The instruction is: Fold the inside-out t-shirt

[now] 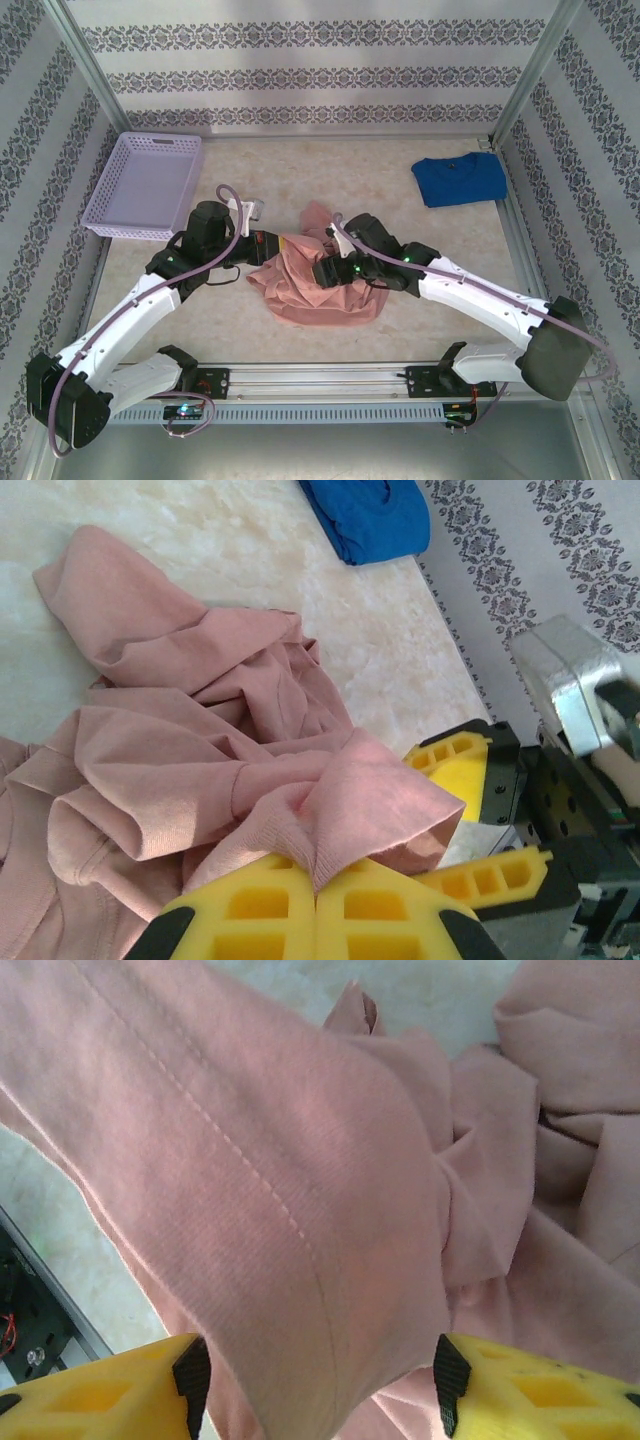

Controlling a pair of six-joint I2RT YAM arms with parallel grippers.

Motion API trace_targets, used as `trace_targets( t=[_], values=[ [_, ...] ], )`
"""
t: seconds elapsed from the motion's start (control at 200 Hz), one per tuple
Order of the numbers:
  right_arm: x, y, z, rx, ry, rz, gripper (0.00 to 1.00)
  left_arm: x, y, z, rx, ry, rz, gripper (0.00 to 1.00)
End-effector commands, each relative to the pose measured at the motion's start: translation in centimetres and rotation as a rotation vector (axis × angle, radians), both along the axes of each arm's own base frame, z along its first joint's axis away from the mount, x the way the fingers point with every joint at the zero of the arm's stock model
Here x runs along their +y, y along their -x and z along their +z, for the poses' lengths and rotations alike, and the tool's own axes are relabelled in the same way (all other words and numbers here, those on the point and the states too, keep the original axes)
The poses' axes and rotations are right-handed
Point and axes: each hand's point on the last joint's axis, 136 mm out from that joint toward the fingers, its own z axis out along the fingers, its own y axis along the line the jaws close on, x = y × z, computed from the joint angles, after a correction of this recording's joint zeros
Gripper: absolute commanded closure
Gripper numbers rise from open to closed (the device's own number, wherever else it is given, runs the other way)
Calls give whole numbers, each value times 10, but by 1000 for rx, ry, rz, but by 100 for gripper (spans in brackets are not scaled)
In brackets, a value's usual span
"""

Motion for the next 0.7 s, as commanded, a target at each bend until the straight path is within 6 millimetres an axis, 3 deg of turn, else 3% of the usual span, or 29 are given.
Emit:
trace_targets(
  t=[0.0,0.225,0.445,0.555,0.695],
  values=[
    [-3,0,3,3,-13,-78,34,3,-8,17,-30,14,29,100],
    [-8,8,-10,39,27,-122,33,4,-9,17,-34,4,31,100],
    [2,18,-17,74,8,-121,35,4,-10,18,-36,3,32,100],
    [2,21,-20,89,11,-121,46,5,-9,17,-36,0,32,100],
    [-3,19,-18,68,25,-137,73,6,-9,16,-41,-8,34,100]
  ],
)
